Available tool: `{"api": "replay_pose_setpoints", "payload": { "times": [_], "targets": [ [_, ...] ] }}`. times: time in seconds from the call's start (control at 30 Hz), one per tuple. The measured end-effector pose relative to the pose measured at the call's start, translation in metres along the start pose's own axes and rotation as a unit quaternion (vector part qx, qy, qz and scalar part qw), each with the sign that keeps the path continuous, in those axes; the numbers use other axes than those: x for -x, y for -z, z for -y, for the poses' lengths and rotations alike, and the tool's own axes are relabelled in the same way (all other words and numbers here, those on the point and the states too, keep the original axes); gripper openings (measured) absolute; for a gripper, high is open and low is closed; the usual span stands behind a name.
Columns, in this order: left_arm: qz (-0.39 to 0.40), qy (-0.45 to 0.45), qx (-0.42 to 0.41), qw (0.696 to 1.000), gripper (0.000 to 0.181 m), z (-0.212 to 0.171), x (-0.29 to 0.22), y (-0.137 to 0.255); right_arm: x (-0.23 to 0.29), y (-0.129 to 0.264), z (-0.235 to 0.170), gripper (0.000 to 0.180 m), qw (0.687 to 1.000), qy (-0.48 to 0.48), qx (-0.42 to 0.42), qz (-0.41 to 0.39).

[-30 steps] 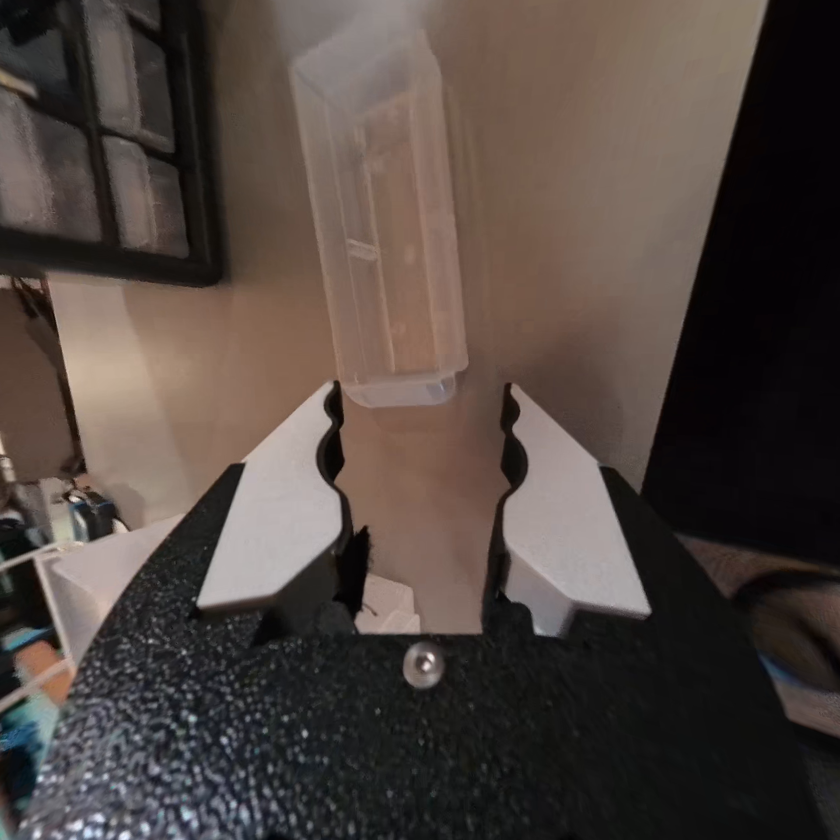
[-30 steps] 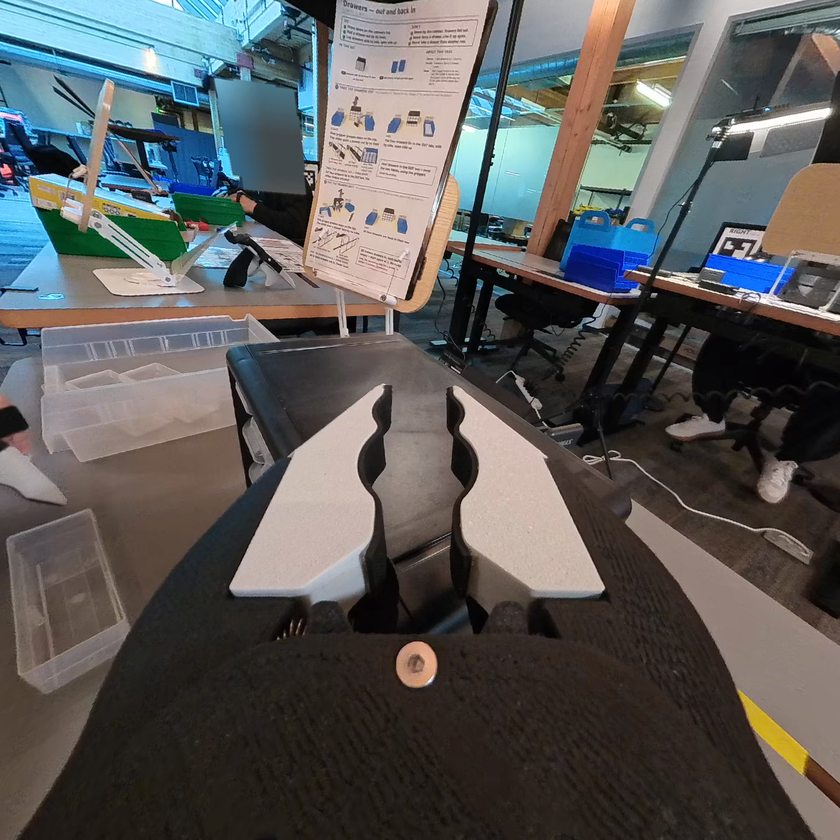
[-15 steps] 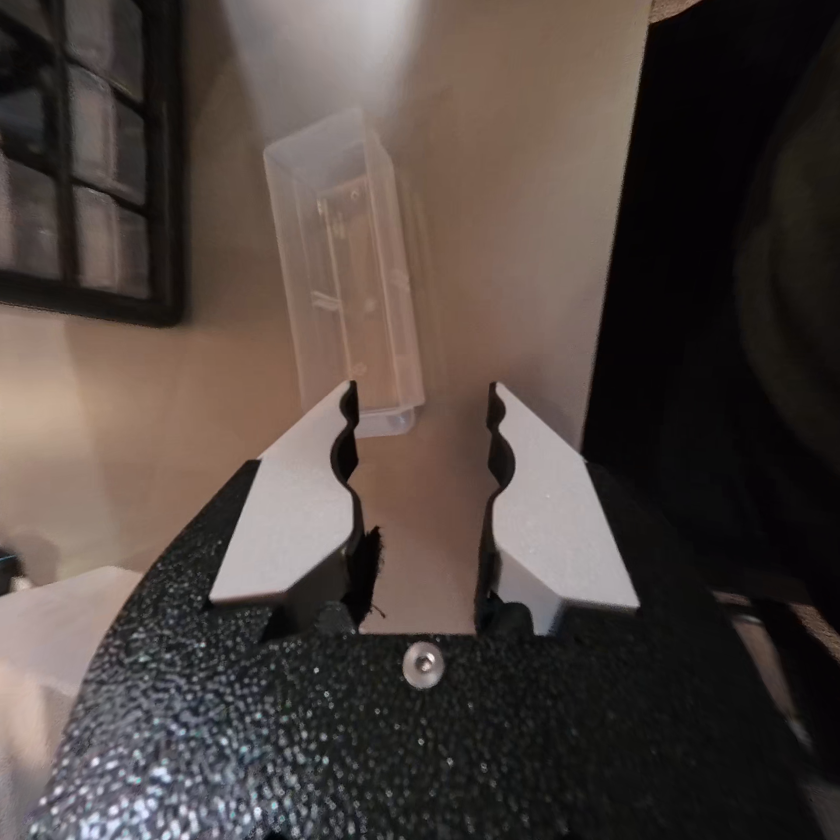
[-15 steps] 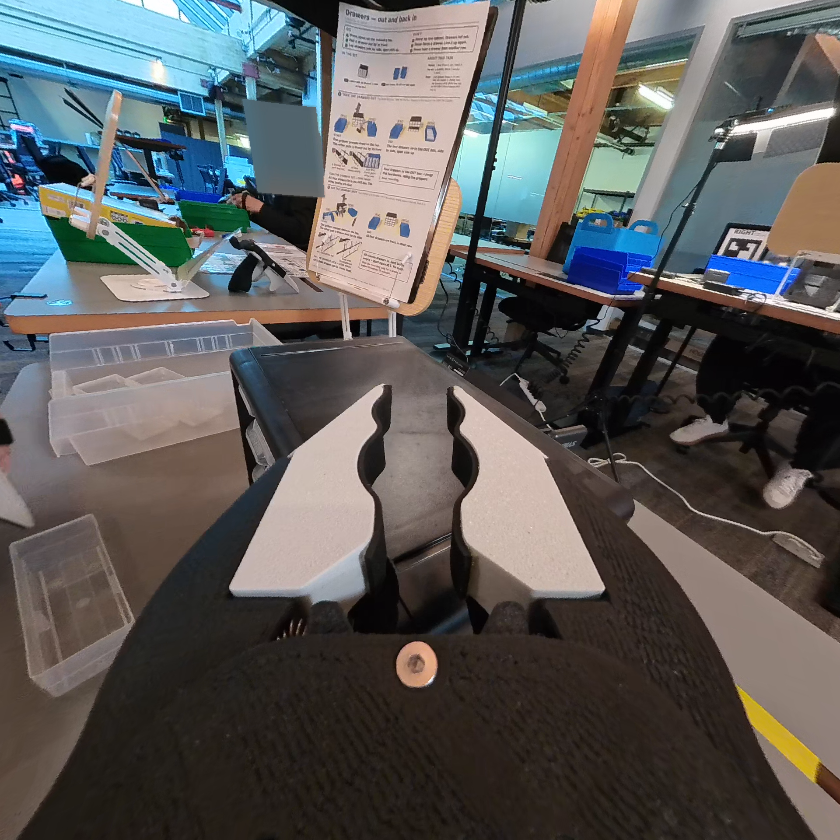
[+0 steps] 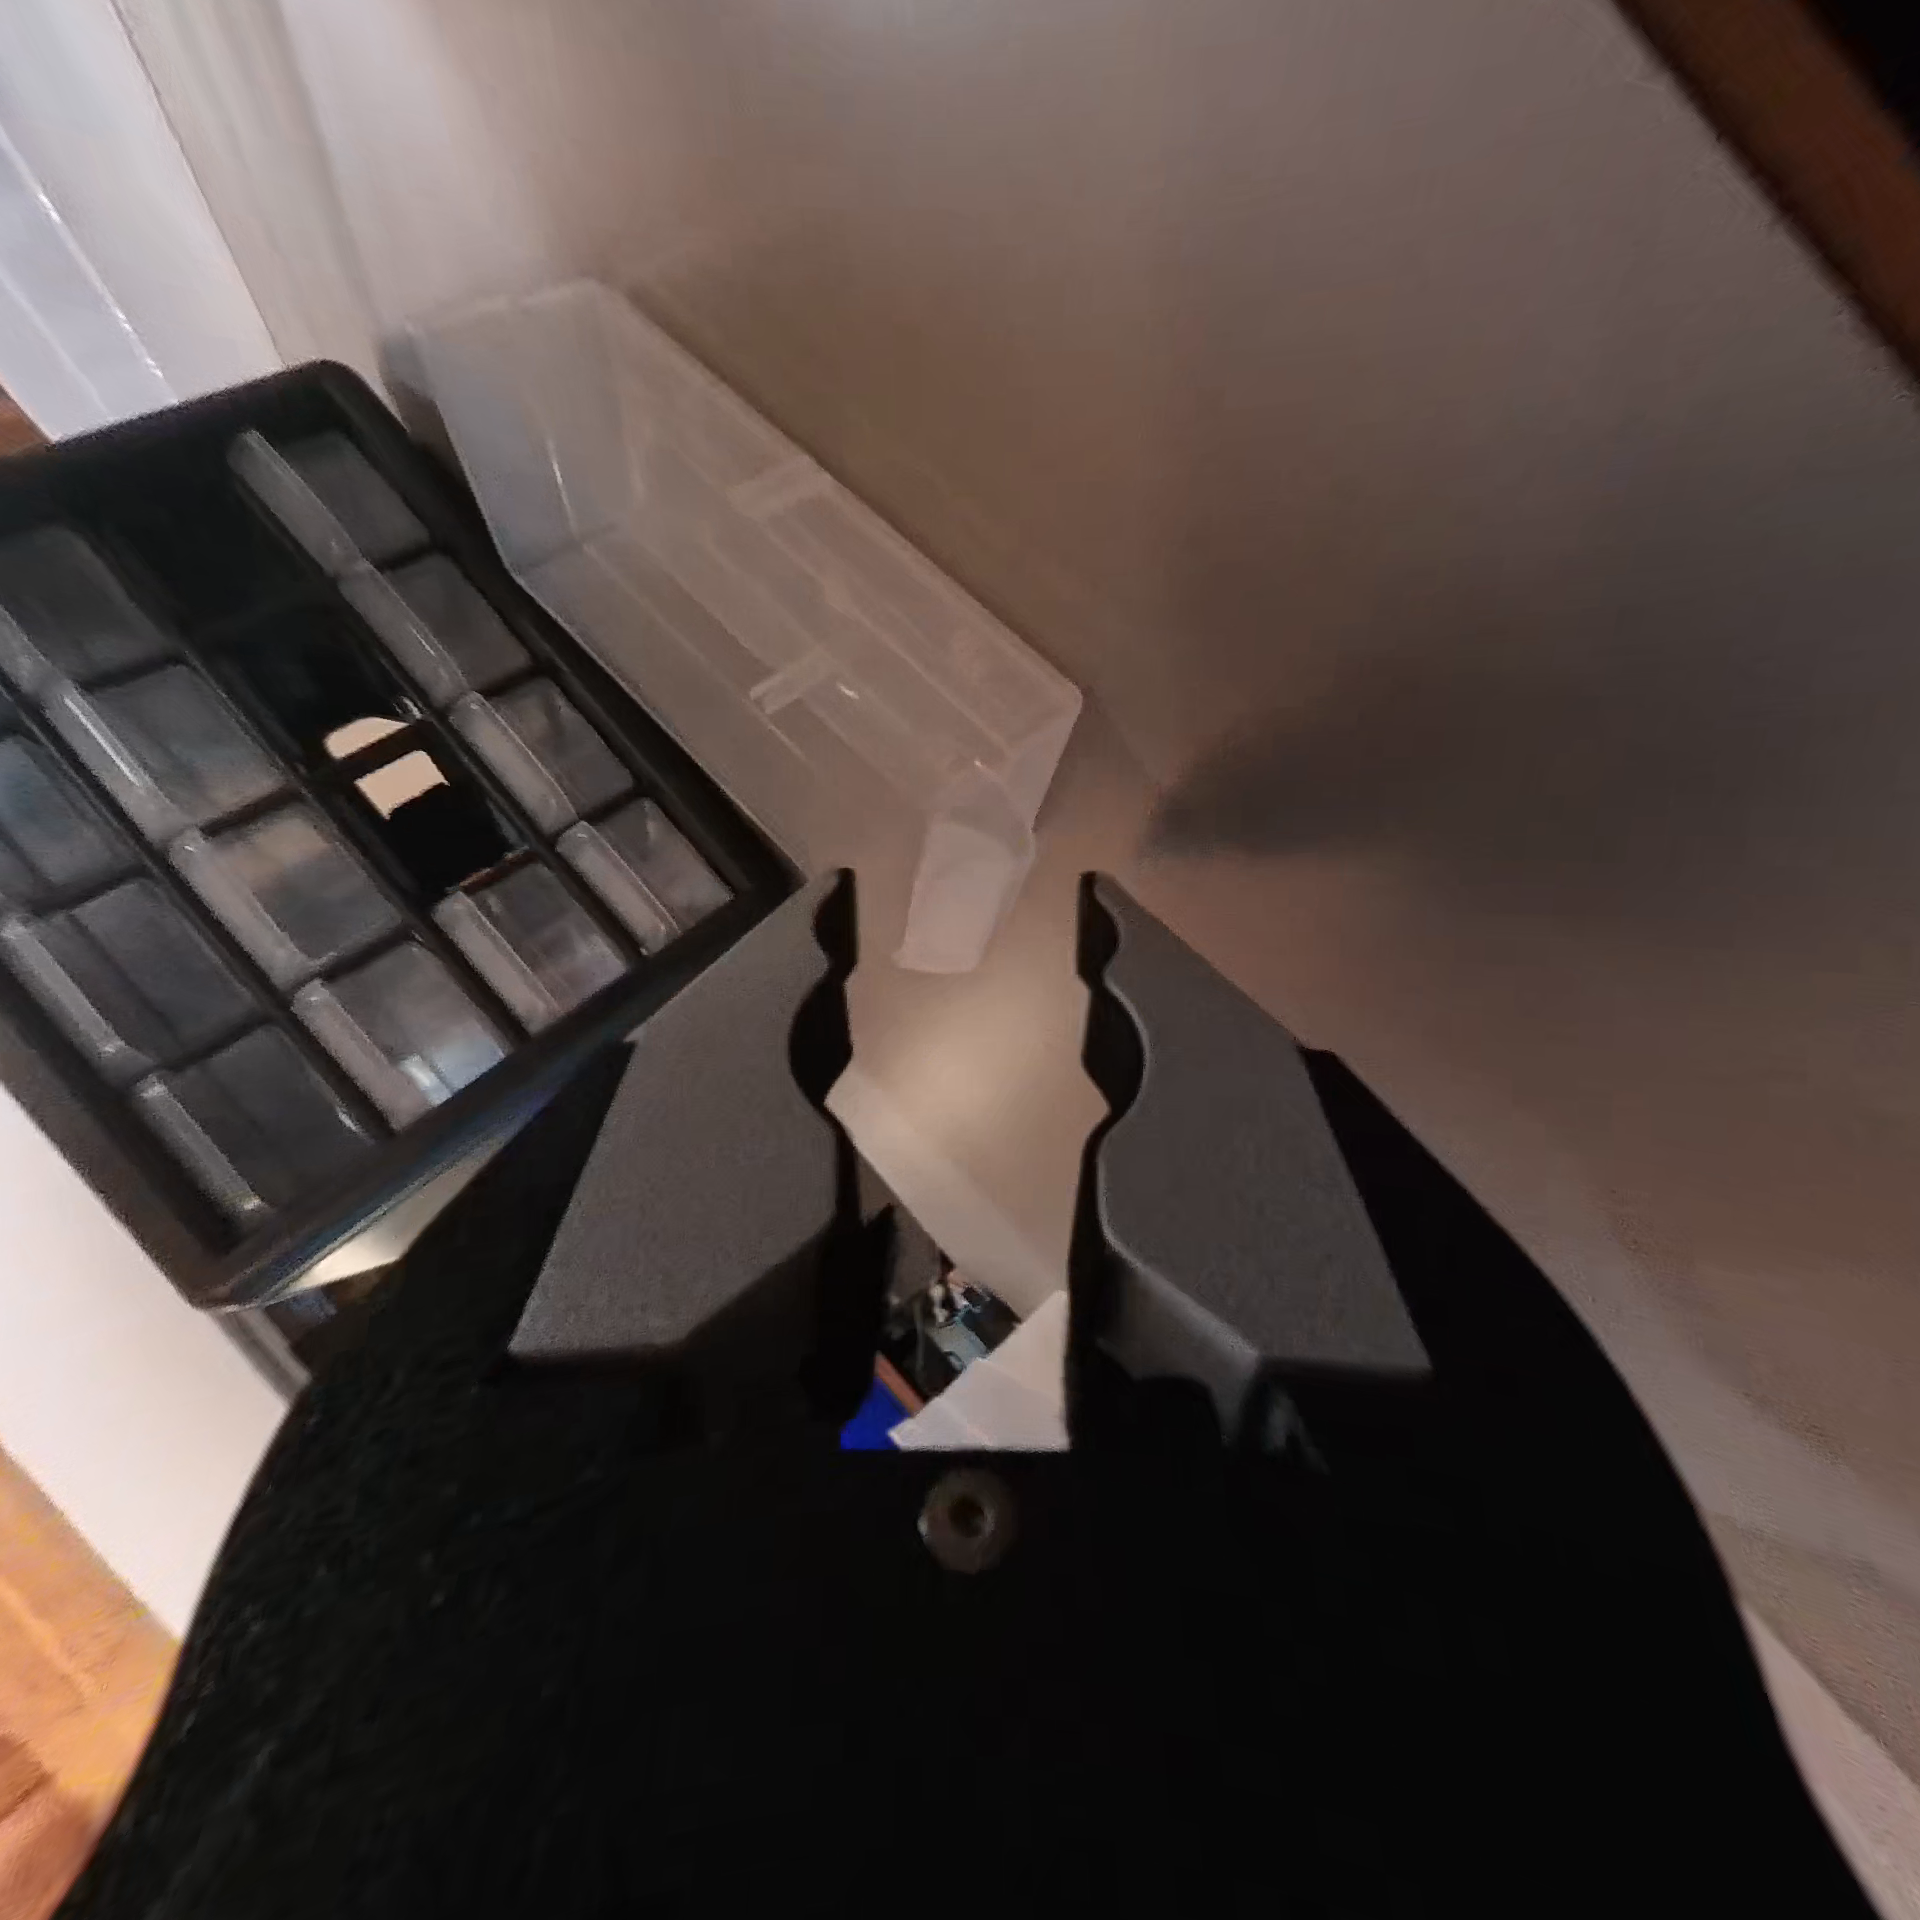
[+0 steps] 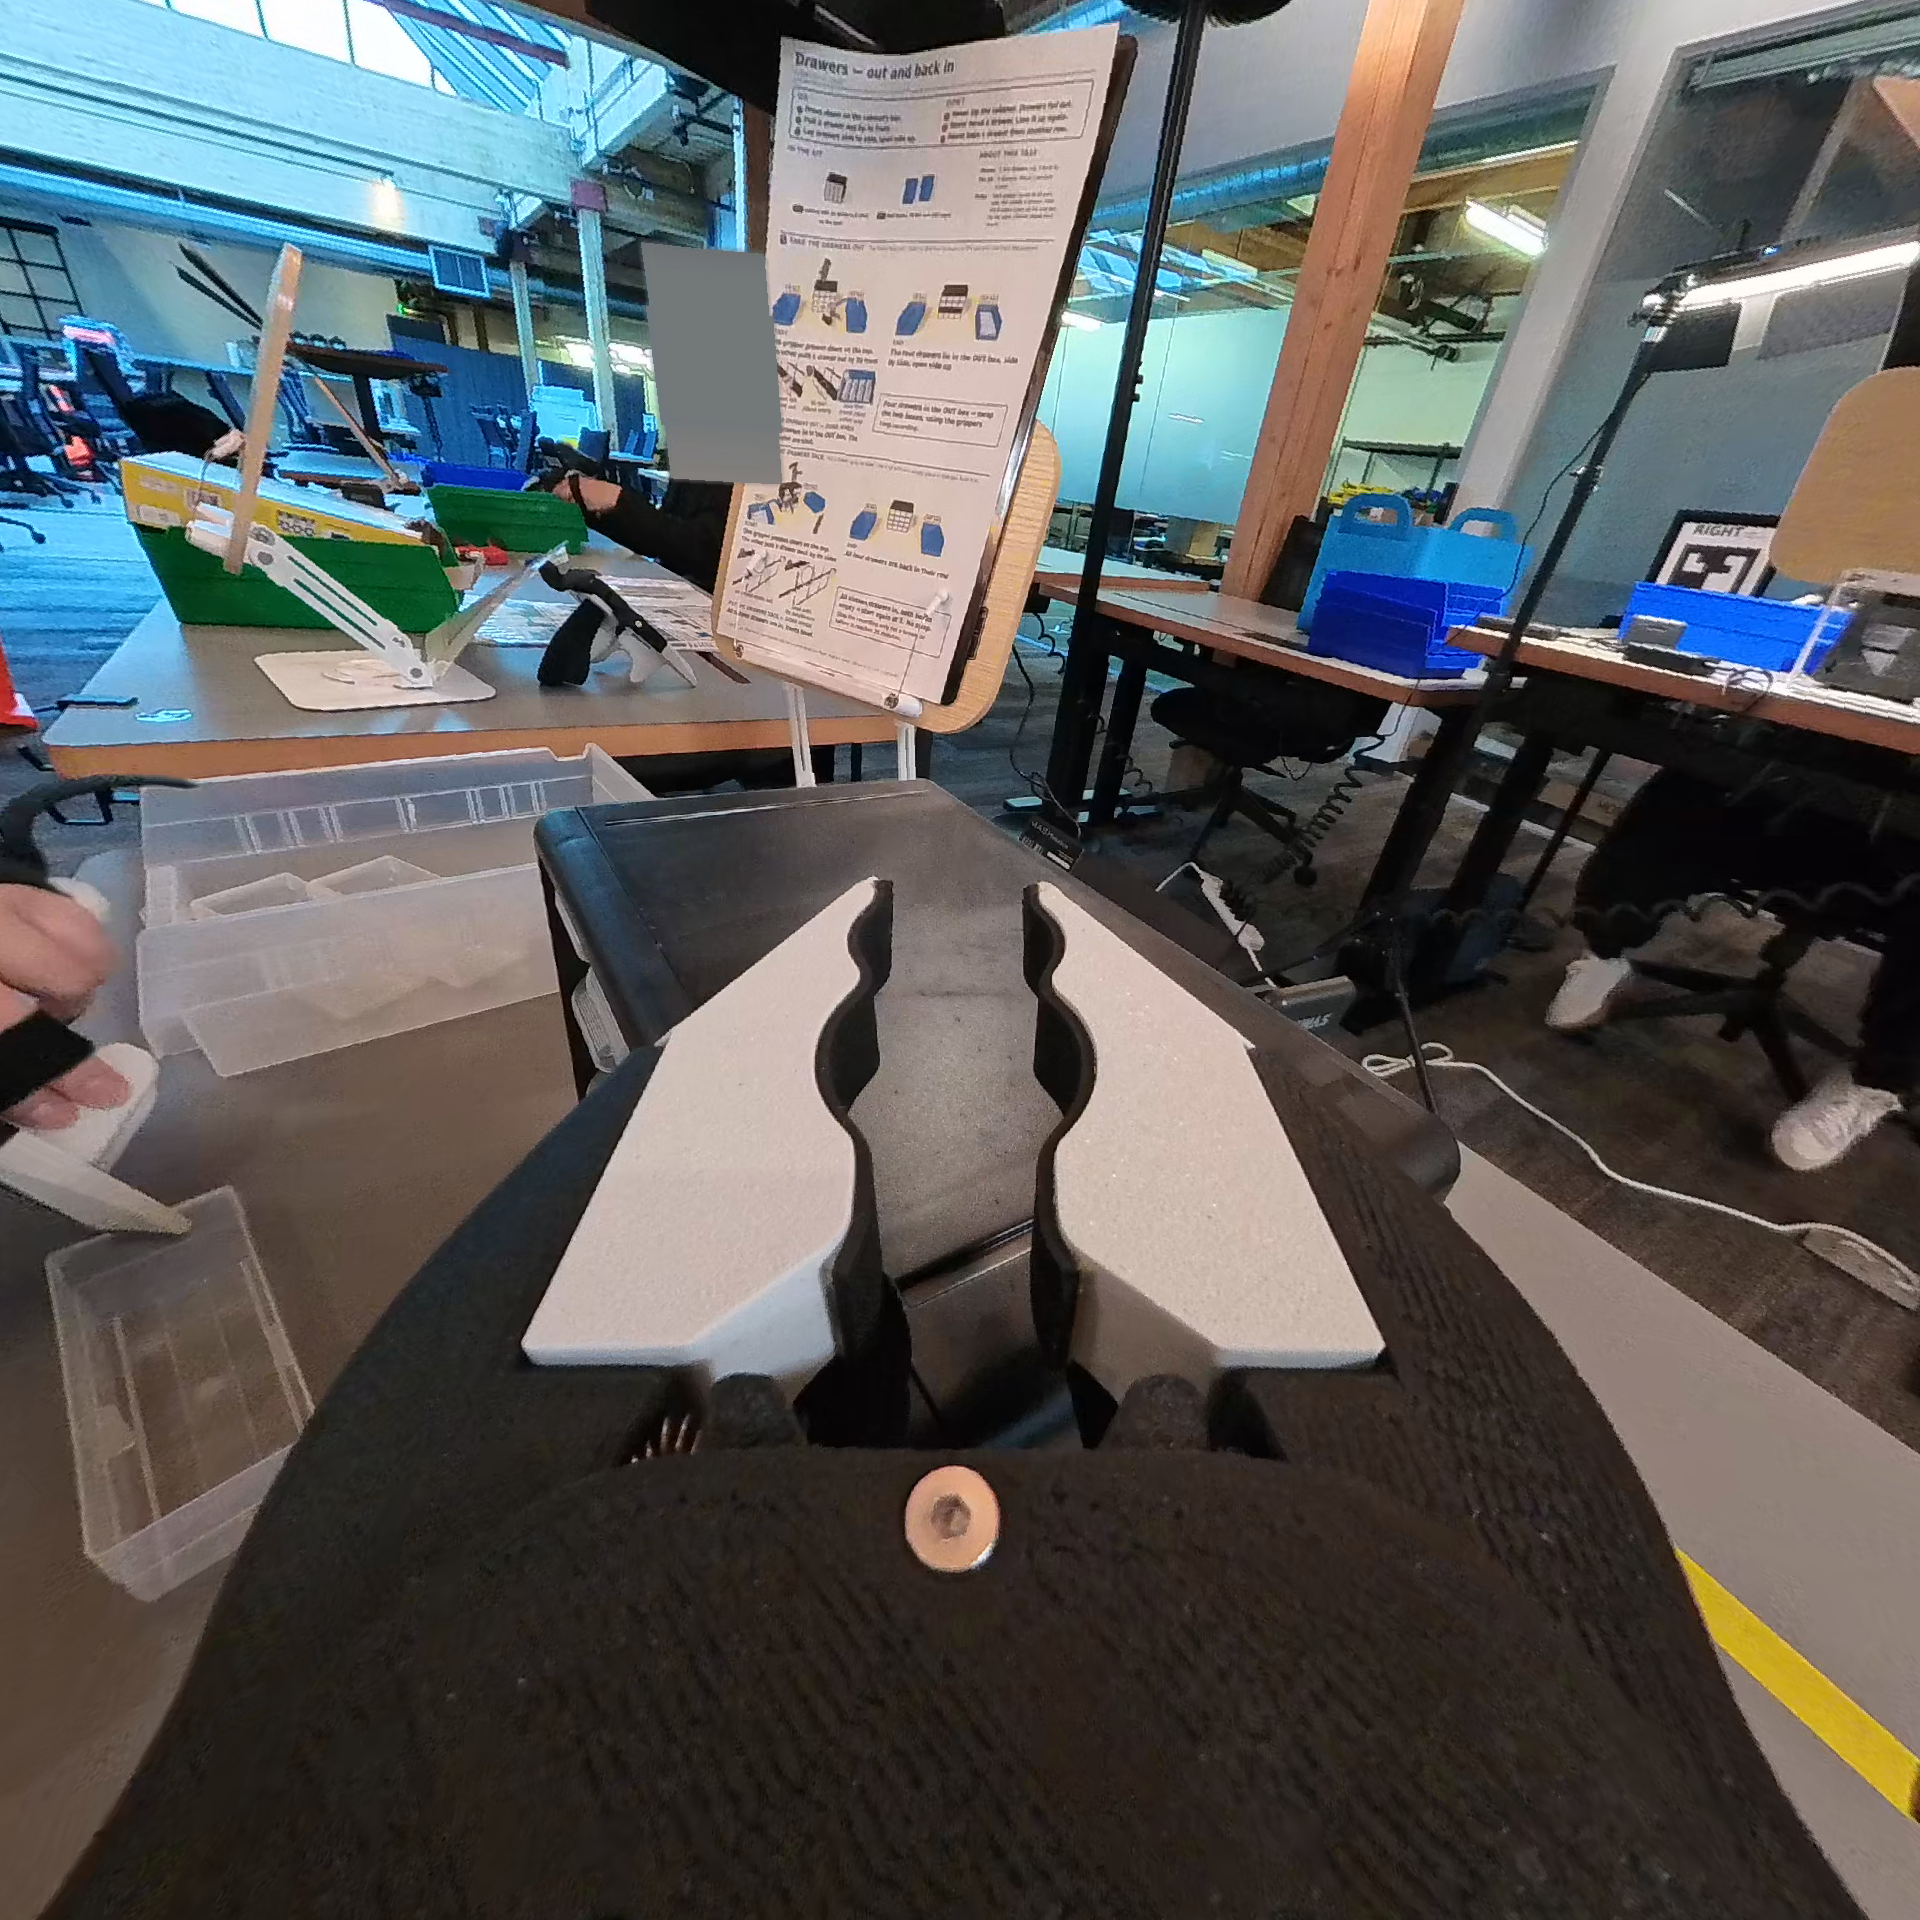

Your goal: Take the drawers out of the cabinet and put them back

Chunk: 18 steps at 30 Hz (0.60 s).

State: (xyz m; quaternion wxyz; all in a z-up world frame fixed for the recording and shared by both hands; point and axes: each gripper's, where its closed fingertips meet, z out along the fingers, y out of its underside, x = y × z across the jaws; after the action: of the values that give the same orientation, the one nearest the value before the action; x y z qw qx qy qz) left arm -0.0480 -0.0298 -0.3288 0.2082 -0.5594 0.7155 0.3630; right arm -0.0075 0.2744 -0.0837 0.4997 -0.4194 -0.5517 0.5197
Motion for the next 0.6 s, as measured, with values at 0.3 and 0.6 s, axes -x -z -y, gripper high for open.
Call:
{"api": "replay_pose_setpoints", "payload": {
  "times": [0.3,0.6],
  "targets": [
    [0.012,0.116,0.031,0.993,0.016,0.005,0.033,-0.002,0.000,0.000,0.000,0.024,1.000,-0.008,-0.005,0.005],
    [-0.041,0.391,0.098,0.914,0.016,0.020,0.094,-0.005,0.000,0.000,0.000,0.024,1.000,-0.003,-0.001,0.000]
  ]
}}
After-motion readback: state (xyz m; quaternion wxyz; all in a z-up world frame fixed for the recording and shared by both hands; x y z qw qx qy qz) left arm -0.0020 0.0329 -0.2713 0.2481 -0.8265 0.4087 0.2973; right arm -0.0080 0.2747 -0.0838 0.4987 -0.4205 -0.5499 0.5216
